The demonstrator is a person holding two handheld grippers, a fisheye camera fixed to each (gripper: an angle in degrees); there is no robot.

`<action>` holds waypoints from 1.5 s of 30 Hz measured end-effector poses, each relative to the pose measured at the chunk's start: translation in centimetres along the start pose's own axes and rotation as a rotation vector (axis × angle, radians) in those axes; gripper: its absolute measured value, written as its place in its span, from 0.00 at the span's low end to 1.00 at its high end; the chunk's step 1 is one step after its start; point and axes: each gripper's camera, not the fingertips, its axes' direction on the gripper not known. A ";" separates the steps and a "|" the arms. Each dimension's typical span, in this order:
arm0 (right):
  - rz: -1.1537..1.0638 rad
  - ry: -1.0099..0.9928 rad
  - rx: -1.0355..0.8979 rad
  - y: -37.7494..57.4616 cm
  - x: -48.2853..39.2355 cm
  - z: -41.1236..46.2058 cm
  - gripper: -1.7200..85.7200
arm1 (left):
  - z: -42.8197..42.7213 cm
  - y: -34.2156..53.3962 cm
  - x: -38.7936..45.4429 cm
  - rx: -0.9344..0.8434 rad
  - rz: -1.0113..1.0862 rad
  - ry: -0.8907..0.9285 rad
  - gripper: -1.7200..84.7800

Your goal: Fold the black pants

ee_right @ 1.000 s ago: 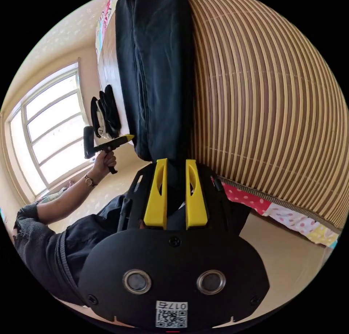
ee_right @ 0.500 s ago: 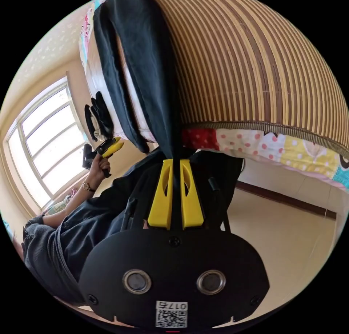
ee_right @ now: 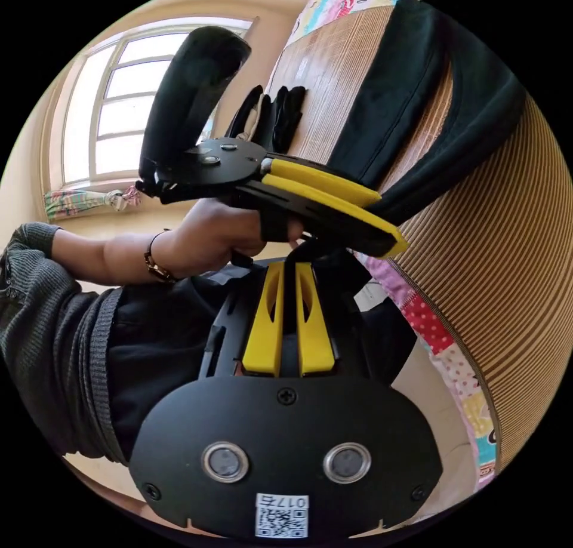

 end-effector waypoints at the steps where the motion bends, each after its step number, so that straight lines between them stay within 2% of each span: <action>1: -0.021 -0.007 -0.067 0.0 0.9 0.2 0.07 | 0.0 0.6 -0.3 0.026 -0.010 -0.064 0.09; 4: 0.046 -0.032 -0.229 0.2 5.6 -0.7 0.12 | -0.4 2.4 -2.5 0.085 -0.035 0.037 0.05; 6: 0.126 -0.021 -0.214 -0.4 9.9 -4.2 0.15 | -0.5 3.5 -4.6 0.114 -0.076 0.146 0.05; 8: 0.220 0.003 -0.116 -2.4 14.5 -9.5 0.16 | -0.6 4.8 -7.3 0.135 -0.135 0.200 0.04; 10: 0.323 0.016 0.104 -6.5 20.1 -17.5 0.16 | -0.7 5.5 -9.0 0.139 -0.165 0.210 0.04; 13: 0.409 0.017 0.387 -12.3 25.5 -24.7 0.18 | -0.4 6.6 -11.4 0.147 -0.199 0.241 0.04; 16: 0.475 0.001 0.636 -17.0 29.1 -28.1 0.18 | 0.3 7.6 -13.6 0.168 -0.246 0.316 0.04; 20: 0.539 0.008 0.735 -22.6 31.9 -28.0 0.17 | 1.0 8.5 -16.4 0.191 -0.280 0.439 0.04; 23: 0.568 0.153 0.753 -26.1 30.7 -27.0 0.11 | 1.4 9.1 -17.9 0.208 -0.249 0.549 0.04; 25: 0.522 0.466 0.745 -29.0 25.4 -26.1 0.07 | 1.6 9.7 -19.2 0.226 -0.254 0.627 0.04; 26: 0.494 0.546 0.731 -30.0 23.8 -25.6 0.07 | 1.6 10.3 -20.1 0.250 -0.261 0.682 0.04; 28: 0.342 0.797 0.687 -34.0 17.0 -23.0 0.06 | 1.5 11.4 -21.7 0.291 -0.281 0.797 0.05; 31: 0.148 0.919 0.633 -39.5 9.9 -19.2 0.06 | 1.4 14.0 -24.5 0.365 -0.329 0.949 0.05; 34: 0.094 0.824 0.594 -45.4 7.7 -15.6 0.05 | 0.5 17.1 -27.3 0.437 -0.412 0.952 0.06; 38: 0.153 0.610 0.545 -50.0 10.9 -11.7 0.06 | -1.0 19.5 -31.0 0.449 -0.483 0.789 0.07; 42: 0.221 0.445 0.649 -46.2 13.4 -8.4 0.09 | -1.2 19.8 -34.0 0.370 -0.500 0.659 0.07; 45: 0.157 0.371 0.586 -40.0 14.1 -3.9 0.11 | -1.3 19.4 -34.9 0.292 -0.418 0.591 0.07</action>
